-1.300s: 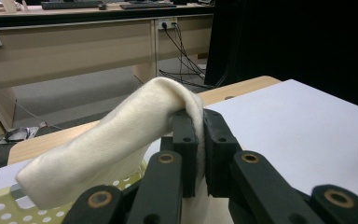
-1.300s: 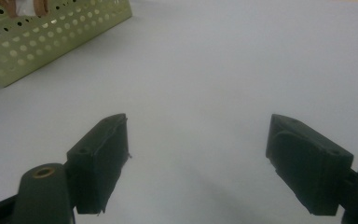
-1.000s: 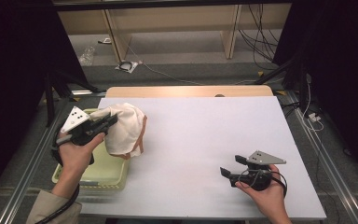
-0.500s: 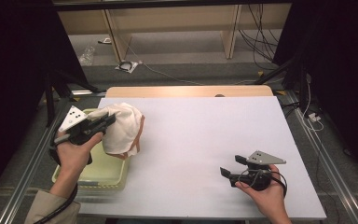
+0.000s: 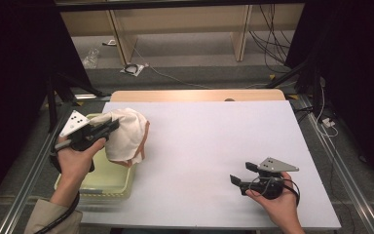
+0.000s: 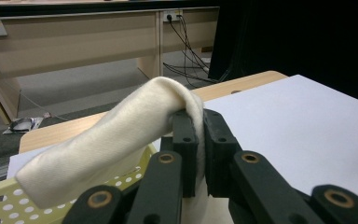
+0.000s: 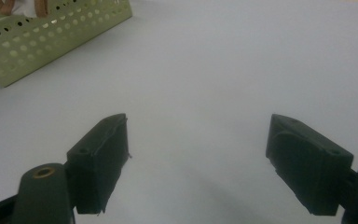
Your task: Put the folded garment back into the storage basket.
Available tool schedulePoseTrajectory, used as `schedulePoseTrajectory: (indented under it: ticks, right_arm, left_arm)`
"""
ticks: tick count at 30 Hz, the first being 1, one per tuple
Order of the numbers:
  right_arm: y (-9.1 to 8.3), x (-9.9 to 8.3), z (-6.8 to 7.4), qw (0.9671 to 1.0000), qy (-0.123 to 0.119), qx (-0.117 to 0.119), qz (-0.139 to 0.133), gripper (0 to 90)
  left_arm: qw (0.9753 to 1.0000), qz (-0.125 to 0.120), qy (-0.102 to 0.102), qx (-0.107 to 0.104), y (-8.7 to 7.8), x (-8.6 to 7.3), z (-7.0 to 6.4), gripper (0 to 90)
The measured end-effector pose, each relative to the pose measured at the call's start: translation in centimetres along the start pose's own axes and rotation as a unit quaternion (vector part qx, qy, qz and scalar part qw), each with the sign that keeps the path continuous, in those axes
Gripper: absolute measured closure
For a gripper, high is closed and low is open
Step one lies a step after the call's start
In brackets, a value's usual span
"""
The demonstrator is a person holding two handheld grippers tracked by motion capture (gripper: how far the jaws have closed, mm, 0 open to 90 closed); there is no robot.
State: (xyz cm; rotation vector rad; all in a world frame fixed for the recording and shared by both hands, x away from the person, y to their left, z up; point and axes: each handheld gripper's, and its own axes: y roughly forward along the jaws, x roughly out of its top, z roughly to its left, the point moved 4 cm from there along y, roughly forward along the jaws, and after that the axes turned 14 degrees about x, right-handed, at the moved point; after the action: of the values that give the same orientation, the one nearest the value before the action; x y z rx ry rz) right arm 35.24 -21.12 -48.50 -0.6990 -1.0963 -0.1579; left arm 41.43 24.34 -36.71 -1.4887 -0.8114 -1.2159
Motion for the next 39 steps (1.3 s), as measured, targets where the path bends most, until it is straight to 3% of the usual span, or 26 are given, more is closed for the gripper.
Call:
schedulePoseTrajectory:
  ticks: [39]
  right_arm:
    - [0.0, 0.0, 0.0, 1.0000, -0.001, 0.001, -0.001, 21.8]
  left_arm:
    - [0.9998, 0.021, 0.001, 0.002, -0.1, -0.4, 1.2, 84.3]
